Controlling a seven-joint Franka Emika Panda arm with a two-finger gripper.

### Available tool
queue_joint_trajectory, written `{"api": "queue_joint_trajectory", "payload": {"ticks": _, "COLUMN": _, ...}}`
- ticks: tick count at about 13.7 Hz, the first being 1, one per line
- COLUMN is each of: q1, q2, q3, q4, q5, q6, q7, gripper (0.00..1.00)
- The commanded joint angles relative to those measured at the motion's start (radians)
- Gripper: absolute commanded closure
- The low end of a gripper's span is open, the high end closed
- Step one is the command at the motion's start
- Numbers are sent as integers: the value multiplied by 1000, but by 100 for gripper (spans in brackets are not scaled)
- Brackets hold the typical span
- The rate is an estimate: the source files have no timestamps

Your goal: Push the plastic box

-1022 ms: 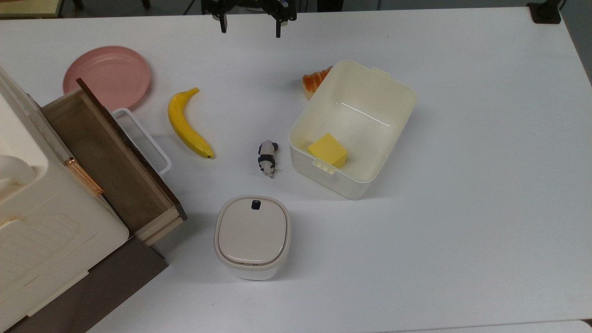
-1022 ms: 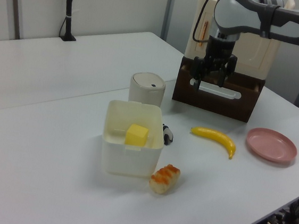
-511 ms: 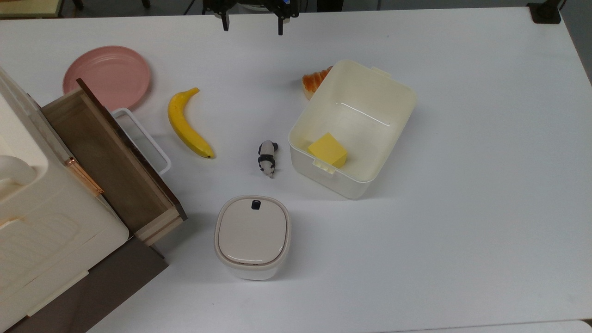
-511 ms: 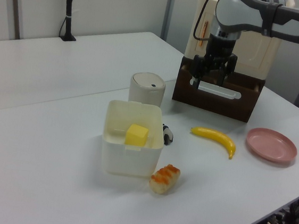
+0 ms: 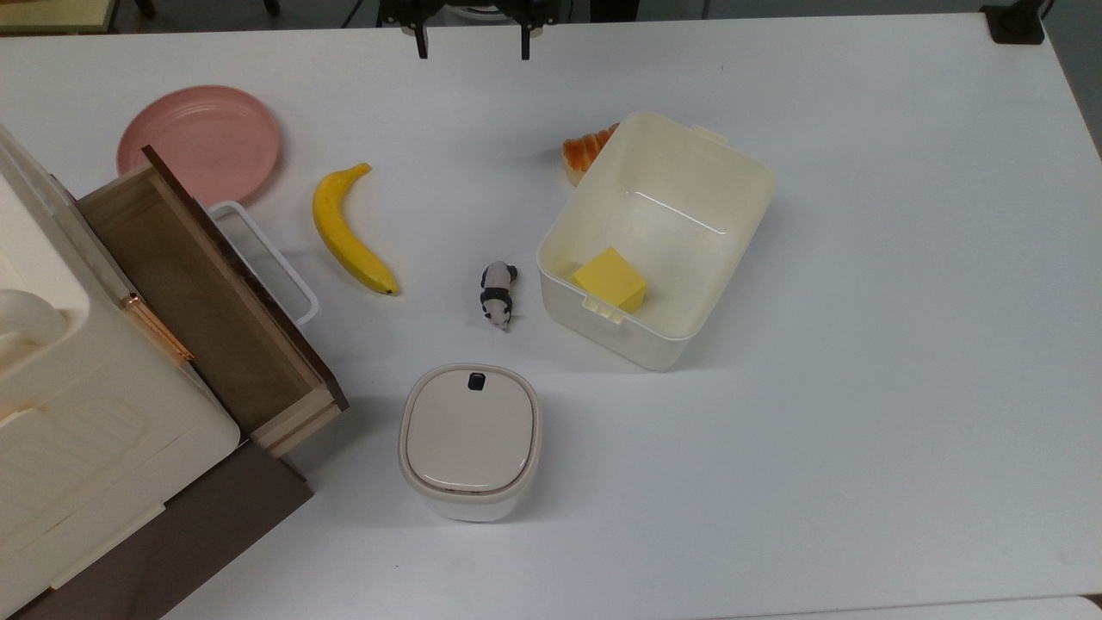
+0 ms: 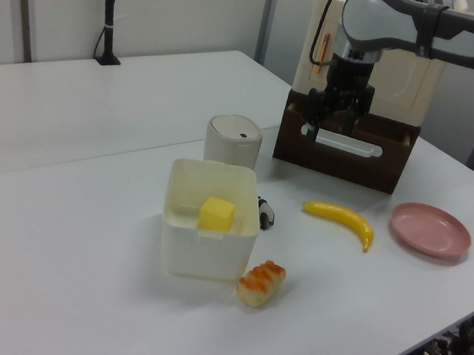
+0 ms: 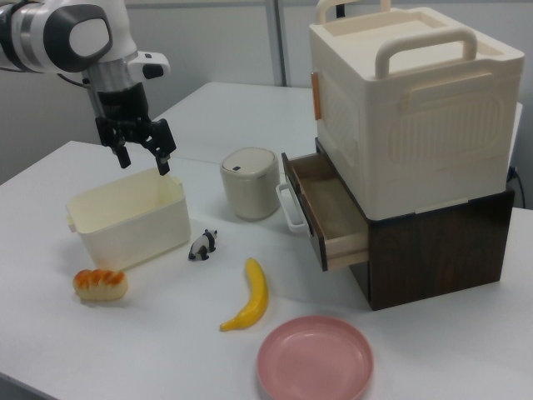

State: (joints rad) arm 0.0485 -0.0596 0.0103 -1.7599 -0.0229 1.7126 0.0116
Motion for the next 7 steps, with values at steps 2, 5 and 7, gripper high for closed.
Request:
{"api": "queue_joint_trajectory", "payload": {"ticks": 2, "q1": 19, "q2": -28, "q3": 0, "q4": -68, "q5": 21, "q6": -19, "q7": -232, "gripper": 0}}
{"api": "queue_joint_trajectory", "payload": {"ticks": 5, "q1": 37, "q2": -17, "q3": 22, "q4": -116, "q5": 15, "q6": -16, "q7": -402, "gripper": 0}}
{"api": "queue_joint_trajectory", "payload": {"ticks": 7, "q1": 42, "q2": 1, "q3": 23, "q4": -125, "q5": 14, "q6": -1, "q7": -559, "gripper": 0}}
